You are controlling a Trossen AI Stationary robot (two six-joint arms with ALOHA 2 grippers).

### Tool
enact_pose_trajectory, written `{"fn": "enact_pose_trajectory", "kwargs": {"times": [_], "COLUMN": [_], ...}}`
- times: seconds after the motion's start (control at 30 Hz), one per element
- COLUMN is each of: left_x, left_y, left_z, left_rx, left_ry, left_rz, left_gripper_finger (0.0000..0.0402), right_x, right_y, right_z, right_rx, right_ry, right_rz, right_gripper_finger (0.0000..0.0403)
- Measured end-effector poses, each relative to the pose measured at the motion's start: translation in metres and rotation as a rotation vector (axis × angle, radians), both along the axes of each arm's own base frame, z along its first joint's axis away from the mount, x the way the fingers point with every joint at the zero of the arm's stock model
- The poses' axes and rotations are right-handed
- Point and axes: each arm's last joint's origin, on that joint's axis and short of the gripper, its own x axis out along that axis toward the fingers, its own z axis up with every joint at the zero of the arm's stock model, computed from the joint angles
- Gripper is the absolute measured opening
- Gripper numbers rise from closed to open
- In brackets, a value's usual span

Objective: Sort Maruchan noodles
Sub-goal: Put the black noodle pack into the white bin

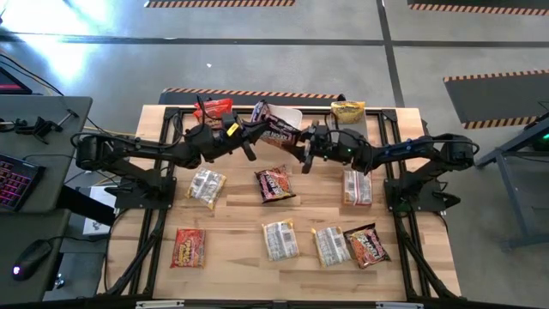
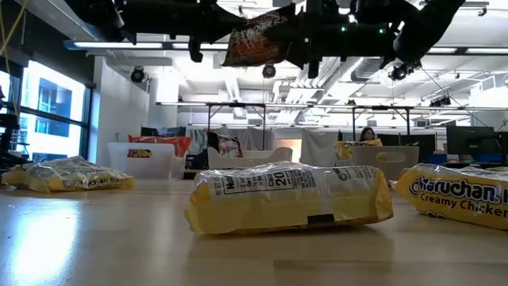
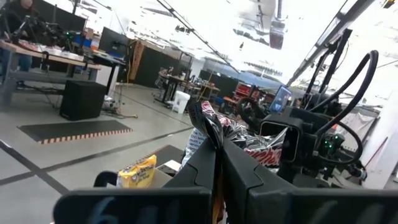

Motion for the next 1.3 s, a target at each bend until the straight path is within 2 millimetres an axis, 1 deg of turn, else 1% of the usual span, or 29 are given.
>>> {"fn": "enact_pose_trajectory", "kwargs": {"times": [0.13, 0.23, 0.33, 0.4, 0.47, 0.57, 0.67, 0.73, 0.87, 0.97, 1.03, 1.13, 1.3], "left_x": [0.0, 0.0, 0.0, -0.001, -0.005, -0.015, -0.03, -0.042, -0.061, -0.066, -0.063, -0.053, -0.025], "left_y": [0.0, 0.0, 0.0, -0.001, -0.003, -0.006, -0.012, -0.016, -0.02, -0.02, -0.019, -0.018, -0.014], "left_z": [0.0, 0.0, -0.002, -0.002, 0.001, 0.003, 0.003, 0.005, 0.026, 0.042, 0.05, 0.056, 0.06], "left_rx": [0.02, 0.018, 0.047, 0.073, 0.11, 0.156, 0.168, 0.162, 0.134, 0.125, 0.121, 0.117, 0.163], "left_ry": [0.01, 0.014, 0.05, 0.083, 0.123, 0.24, 0.374, 0.448, 0.534, 0.574, 0.603, 0.687, 0.817], "left_rz": [0.005, 0.018, 0.005, -0.014, -0.04, -0.078, -0.111, -0.119, -0.057, -0.044, -0.047, -0.085, -0.157], "left_gripper_finger": [0.0001, 0.0009, 0.003, 0.005, 0.0074, 0.0113, 0.015, 0.0171, 0.0197, 0.0209, 0.0217, 0.0228, 0.0246], "right_x": [0.0, 0.0, 0.0, 0.0, -0.001, -0.004, -0.009, -0.01, -0.004, 0.003, 0.008, 0.014, 0.019], "right_y": [-0.001, -0.001, -0.001, -0.001, -0.002, -0.006, -0.013, -0.019, -0.029, -0.032, -0.033, -0.034, -0.035], "right_z": [0.0, 0.0, -0.001, -0.001, 0.0, 0.001, 0.006, 0.009, 0.012, 0.02, 0.025, 0.033, 0.035], "right_rx": [-0.002, -0.012, -0.018, -0.02, -0.034, -0.036, -0.02, -0.007, 0.001, -0.051, -0.082, -0.117, -0.136], "right_ry": [0.001, 0.003, 0.01, 0.013, 0.016, 0.038, 0.071, 0.128, 0.328, 0.44, 0.472, 0.479, 0.494], "right_rz": [-0.025, -0.027, -0.031, -0.032, -0.03, -0.016, 0.02, 0.068, 0.178, 0.211, 0.243, 0.285, 0.321], "right_gripper_finger": [0.0156, 0.0127, 0.0106, 0.0097, 0.0094, 0.0093, 0.0093, 0.0093, 0.0092, 0.0092, 0.0092, 0.0092, 0.0092]}}
